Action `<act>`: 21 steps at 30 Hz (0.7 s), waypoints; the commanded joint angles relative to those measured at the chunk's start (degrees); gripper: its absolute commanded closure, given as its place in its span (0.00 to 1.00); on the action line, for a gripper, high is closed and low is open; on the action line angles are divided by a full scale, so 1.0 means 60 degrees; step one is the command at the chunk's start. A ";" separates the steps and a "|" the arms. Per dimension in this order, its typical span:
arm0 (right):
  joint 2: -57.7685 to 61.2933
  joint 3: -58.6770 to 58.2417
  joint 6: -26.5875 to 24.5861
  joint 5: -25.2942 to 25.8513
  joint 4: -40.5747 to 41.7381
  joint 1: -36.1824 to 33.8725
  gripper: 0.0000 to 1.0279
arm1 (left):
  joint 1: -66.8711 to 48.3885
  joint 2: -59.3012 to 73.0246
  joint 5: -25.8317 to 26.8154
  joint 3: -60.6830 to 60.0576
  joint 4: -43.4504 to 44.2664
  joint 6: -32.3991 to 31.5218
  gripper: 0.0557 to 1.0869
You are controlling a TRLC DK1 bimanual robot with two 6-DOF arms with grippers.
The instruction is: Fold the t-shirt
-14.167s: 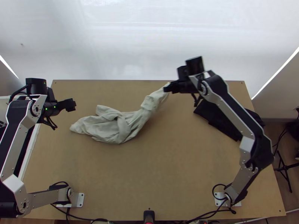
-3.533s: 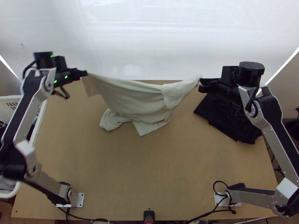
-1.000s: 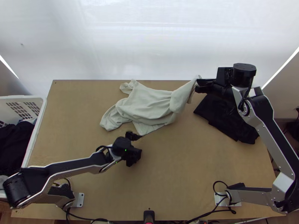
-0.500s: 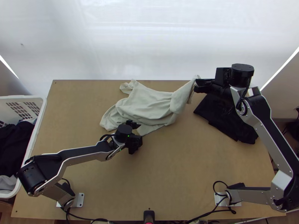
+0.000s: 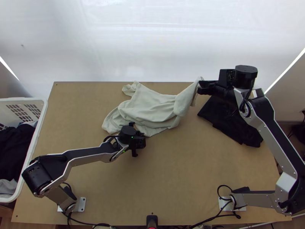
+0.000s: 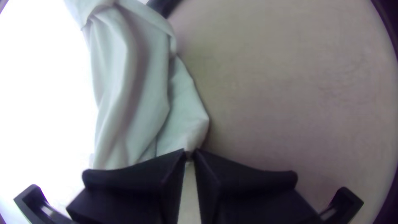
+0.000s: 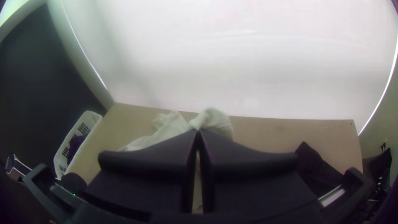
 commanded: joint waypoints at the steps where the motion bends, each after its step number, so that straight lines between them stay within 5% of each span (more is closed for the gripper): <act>1: 0.0045 -0.0028 -0.0002 -0.0003 0.0039 0.0004 0.97 | -0.0263 0.0134 0.0061 0.0178 -0.0128 -0.1127 0.96; 4: 0.0045 -0.0043 0.0013 -0.0018 0.0039 -0.0025 0.97 | -0.0190 0.0178 -0.0276 0.1569 -0.1783 -0.3060 0.96; 7: 0.0045 -0.0131 0.0057 -0.0018 0.0039 -0.0113 0.97 | 0.0660 0.0339 -0.0276 0.4499 -0.5240 -0.6210 0.97; 10: 0.0075 -0.0292 0.0145 -0.0018 0.0024 -0.0230 0.97 | 0.1832 0.0368 0.0353 0.6887 -0.7496 -0.8583 0.96; 16: 0.0177 -0.0365 0.0584 -0.0032 -0.0254 -0.0684 0.97 | 0.3722 -0.0115 0.1130 0.9245 -0.9986 -1.1044 0.97; 21: 0.0880 0.0616 0.0862 -0.0091 -0.1470 -0.1182 0.97 | 0.5538 0.0016 0.3635 1.0197 -1.1246 -1.3080 0.97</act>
